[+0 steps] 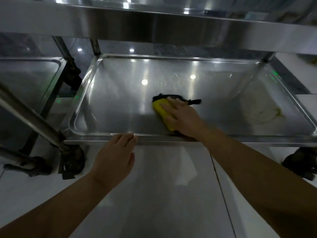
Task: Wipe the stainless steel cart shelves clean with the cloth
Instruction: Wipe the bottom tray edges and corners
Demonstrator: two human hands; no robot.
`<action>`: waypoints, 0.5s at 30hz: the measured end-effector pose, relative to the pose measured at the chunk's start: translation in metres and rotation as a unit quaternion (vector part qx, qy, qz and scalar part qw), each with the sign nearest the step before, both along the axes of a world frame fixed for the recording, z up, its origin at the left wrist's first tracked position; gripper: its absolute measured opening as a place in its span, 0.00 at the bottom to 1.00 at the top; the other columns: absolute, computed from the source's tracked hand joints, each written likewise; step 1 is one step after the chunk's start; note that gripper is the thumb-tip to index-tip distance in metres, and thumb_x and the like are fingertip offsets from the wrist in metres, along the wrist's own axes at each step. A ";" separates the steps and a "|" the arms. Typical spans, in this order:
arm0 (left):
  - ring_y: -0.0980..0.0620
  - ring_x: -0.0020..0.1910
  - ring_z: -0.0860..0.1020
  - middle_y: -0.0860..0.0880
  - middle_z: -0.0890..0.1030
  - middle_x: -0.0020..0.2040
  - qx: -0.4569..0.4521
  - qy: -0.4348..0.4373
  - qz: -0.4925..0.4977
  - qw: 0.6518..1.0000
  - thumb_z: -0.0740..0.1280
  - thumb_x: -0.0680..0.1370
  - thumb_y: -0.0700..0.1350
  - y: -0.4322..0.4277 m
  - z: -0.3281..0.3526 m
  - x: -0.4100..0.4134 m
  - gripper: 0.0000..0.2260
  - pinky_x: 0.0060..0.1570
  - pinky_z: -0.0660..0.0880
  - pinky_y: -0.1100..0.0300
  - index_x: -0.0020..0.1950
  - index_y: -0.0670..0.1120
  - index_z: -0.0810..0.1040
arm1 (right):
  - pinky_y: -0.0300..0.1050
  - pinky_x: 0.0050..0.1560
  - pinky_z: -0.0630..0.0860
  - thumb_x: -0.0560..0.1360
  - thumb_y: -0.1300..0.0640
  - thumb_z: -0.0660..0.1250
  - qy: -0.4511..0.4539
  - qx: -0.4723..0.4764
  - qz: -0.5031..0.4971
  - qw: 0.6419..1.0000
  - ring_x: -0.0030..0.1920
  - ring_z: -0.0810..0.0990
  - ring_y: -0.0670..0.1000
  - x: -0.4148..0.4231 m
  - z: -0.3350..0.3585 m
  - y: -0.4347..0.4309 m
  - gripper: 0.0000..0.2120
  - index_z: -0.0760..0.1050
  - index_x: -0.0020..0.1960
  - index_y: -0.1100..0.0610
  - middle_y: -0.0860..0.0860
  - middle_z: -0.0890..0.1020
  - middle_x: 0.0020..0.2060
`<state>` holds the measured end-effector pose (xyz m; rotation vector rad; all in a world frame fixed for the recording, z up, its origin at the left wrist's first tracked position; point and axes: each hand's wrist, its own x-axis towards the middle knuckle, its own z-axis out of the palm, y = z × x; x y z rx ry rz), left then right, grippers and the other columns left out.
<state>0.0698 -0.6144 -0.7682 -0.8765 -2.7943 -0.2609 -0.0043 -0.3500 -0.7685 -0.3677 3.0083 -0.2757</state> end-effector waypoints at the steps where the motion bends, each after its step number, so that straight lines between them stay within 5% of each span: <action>1: 0.48 0.54 0.71 0.43 0.80 0.54 -0.004 -0.002 0.004 1.000 0.57 0.71 0.46 0.001 0.001 -0.001 0.22 0.51 0.73 0.56 0.59 0.39 0.79 | 0.53 0.73 0.55 0.76 0.39 0.46 0.006 0.005 -0.035 0.999 0.76 0.55 0.57 -0.004 0.001 0.020 0.30 0.55 0.77 0.44 0.52 0.53 0.78; 4: 0.47 0.53 0.71 0.43 0.80 0.54 -0.001 -0.004 0.006 1.000 0.57 0.71 0.46 0.001 -0.002 -0.003 0.22 0.53 0.69 0.57 0.58 0.39 0.79 | 0.53 0.74 0.53 0.79 0.43 0.51 0.009 0.017 -0.151 0.988 0.76 0.54 0.59 -0.011 0.003 0.090 0.28 0.56 0.77 0.50 0.55 0.55 0.77; 11: 0.48 0.53 0.71 0.44 0.81 0.52 0.032 -0.014 0.011 0.999 0.56 0.69 0.46 0.004 0.003 0.001 0.22 0.45 0.78 0.55 0.56 0.39 0.81 | 0.60 0.73 0.53 0.79 0.45 0.49 -0.031 0.040 -0.325 0.944 0.75 0.53 0.62 0.008 0.006 0.165 0.29 0.53 0.78 0.54 0.59 0.53 0.77; 15: 0.50 0.52 0.70 0.45 0.81 0.51 0.027 0.010 0.006 1.000 0.56 0.68 0.47 0.006 0.006 0.002 0.22 0.42 0.77 0.58 0.54 0.40 0.82 | 0.71 0.67 0.58 0.80 0.52 0.49 -0.026 0.058 -0.206 0.977 0.70 0.58 0.73 0.015 0.000 0.118 0.27 0.53 0.76 0.63 0.67 0.58 0.73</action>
